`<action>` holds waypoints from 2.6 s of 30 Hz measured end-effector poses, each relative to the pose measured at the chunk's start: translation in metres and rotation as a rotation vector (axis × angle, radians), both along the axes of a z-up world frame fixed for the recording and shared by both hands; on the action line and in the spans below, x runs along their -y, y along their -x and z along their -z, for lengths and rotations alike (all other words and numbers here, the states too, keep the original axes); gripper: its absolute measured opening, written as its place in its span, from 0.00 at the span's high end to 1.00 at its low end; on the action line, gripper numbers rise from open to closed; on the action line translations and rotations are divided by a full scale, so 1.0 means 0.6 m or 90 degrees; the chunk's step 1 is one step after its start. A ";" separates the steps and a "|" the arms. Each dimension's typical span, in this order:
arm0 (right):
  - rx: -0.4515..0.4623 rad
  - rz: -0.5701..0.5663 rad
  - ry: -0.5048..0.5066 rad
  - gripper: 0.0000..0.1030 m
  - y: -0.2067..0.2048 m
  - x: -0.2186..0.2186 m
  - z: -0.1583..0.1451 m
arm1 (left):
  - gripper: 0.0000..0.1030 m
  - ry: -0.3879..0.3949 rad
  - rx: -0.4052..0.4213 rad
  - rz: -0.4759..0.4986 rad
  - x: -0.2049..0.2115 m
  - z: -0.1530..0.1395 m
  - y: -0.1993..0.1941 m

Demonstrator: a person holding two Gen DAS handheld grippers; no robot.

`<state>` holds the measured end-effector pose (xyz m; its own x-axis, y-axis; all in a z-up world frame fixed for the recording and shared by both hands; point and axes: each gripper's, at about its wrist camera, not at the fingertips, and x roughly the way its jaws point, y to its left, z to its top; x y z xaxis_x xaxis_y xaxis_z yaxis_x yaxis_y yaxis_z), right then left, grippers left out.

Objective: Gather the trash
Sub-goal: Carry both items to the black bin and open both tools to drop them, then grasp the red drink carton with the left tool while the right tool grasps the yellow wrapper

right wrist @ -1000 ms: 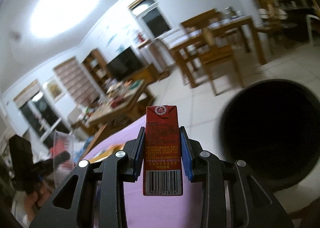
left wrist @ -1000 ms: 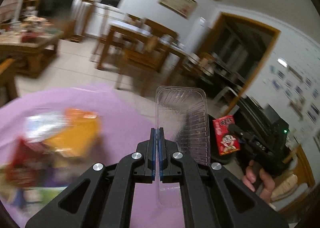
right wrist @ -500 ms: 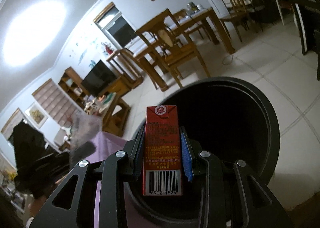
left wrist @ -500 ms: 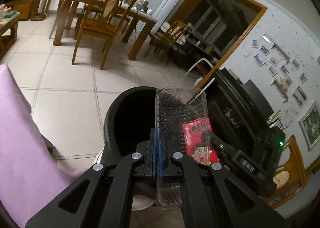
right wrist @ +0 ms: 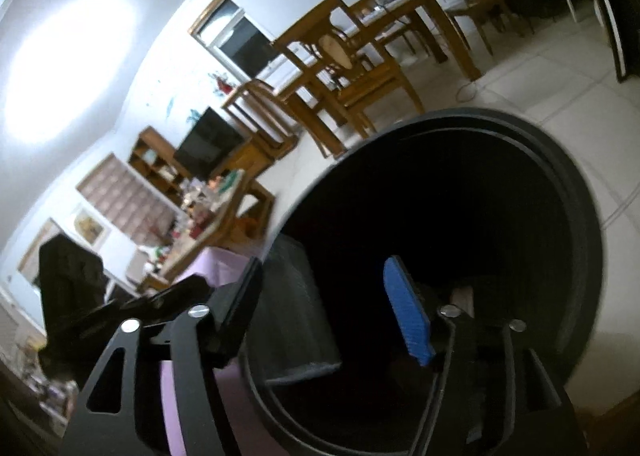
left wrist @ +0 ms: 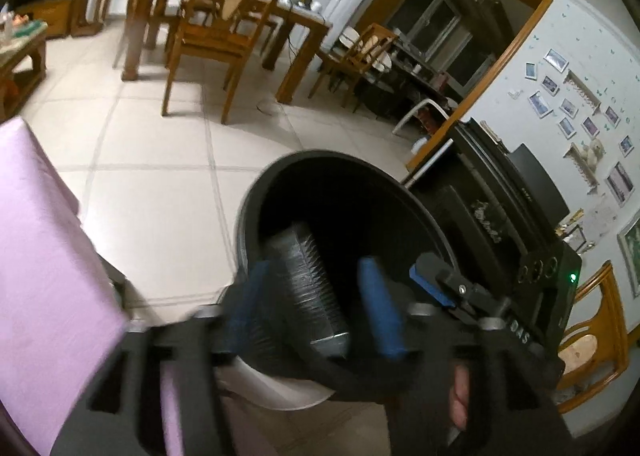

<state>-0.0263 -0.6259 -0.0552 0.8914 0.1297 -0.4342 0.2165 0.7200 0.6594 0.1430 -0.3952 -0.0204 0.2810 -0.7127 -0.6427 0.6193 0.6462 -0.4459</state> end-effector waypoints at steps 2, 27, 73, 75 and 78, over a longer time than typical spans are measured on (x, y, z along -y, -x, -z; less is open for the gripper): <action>-0.001 0.014 0.022 0.35 -0.003 -0.013 -0.001 | 0.39 0.003 0.014 0.003 -0.014 -0.010 0.014; -0.021 -0.162 0.073 0.11 -0.006 -0.297 -0.089 | 0.39 -0.015 0.170 -0.244 -0.528 -0.079 0.130; 0.021 -0.371 0.065 0.89 -0.198 -0.641 -0.157 | 0.70 0.012 0.141 -0.238 -0.702 -0.049 0.069; 0.028 -0.367 0.070 0.91 -0.182 -0.620 -0.159 | 0.70 0.023 0.145 -0.234 -0.695 -0.058 0.073; 0.004 -0.366 0.053 0.91 -0.181 -0.595 -0.147 | 0.70 0.020 0.151 -0.231 -0.675 -0.066 0.073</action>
<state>0.0824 -0.2687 0.0329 0.6909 0.5592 -0.4583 -0.2286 0.7703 0.5953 0.0990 0.0099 0.0191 0.6542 -0.5591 -0.5093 0.4428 0.8291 -0.3415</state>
